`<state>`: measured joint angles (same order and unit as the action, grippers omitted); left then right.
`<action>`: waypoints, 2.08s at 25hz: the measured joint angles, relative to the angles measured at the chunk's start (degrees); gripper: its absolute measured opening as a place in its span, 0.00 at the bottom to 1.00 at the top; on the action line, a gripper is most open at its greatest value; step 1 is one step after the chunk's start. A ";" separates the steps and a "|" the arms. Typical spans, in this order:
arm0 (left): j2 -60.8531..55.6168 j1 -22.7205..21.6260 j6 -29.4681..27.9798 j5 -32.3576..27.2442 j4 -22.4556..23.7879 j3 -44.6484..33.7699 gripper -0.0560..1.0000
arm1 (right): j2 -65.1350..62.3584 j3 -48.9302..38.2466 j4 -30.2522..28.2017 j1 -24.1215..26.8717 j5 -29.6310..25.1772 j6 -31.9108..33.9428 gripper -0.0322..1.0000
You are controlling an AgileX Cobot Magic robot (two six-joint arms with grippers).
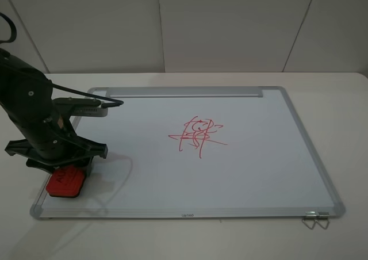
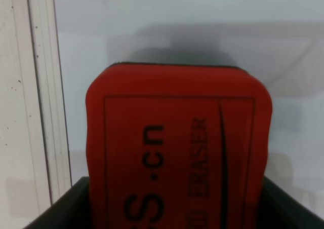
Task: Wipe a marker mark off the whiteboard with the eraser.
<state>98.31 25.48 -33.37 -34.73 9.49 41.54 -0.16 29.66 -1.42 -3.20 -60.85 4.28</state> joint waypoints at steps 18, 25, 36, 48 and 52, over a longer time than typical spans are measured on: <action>-5.42 0.00 0.02 -10.59 -0.58 5.28 0.65 | 0.00 0.00 0.00 0.00 0.00 0.00 0.73; -16.51 0.00 1.39 -15.51 -0.58 5.58 0.66 | 0.00 0.00 0.00 0.00 0.00 0.00 0.73; -35.99 0.06 7.01 -19.81 -0.91 5.65 0.73 | 0.00 0.00 0.00 0.00 0.00 0.00 0.73; -68.48 0.06 14.74 -26.21 -1.86 5.65 0.73 | 0.00 0.00 0.00 0.00 0.00 0.00 0.73; -76.57 0.06 15.08 -29.28 0.46 4.58 0.73 | 0.00 0.00 0.00 0.00 0.00 0.00 0.73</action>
<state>21.74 25.53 -18.28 -64.01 9.96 46.12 -0.16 29.66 -1.42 -3.20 -60.85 4.28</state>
